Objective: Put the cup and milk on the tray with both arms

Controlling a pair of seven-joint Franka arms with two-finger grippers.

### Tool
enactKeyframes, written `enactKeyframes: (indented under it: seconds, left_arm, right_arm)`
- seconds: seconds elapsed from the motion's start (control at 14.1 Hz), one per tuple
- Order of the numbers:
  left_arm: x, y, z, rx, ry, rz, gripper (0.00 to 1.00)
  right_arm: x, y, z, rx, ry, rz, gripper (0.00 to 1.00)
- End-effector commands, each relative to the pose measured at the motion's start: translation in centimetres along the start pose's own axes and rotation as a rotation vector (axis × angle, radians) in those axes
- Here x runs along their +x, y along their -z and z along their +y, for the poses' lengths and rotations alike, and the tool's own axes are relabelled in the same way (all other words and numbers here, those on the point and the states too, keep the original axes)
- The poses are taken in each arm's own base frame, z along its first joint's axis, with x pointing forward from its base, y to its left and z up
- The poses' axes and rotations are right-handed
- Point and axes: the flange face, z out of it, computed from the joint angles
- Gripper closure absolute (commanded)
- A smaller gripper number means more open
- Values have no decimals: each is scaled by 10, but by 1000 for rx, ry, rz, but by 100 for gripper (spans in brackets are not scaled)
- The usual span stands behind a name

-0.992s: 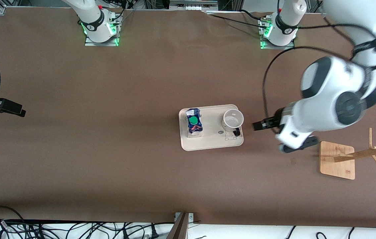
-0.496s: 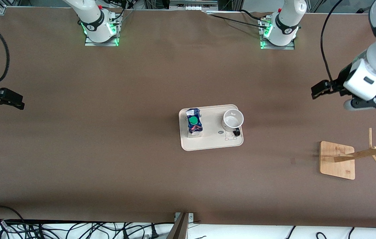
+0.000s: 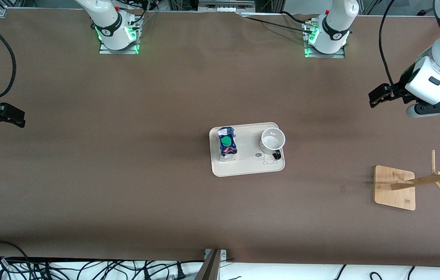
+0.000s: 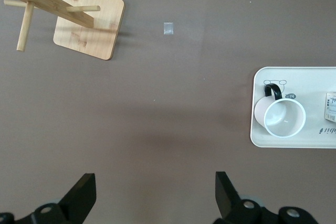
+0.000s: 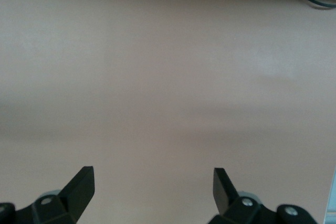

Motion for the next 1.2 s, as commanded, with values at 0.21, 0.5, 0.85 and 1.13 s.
enactKeyframes:
  seconds: [0.21,0.5,0.85,1.13]
  left_arm:
    - [-2,3,-10,-18,5,7,0]
    - [-1,3,-10,-19,1,10,0]
    - [-2,4,-8,-19,-4,12,0]
    - [-2,4,-9,-19,-2,12,0]
  right_arm:
    - [-7,-1,9,101,-37,13,0]
    - [-5,-7,9,96,-36,45,0]
    - [-7,-5,8,88,-13,28,0]
    - [-24,-5,12,101,95,-94,0]
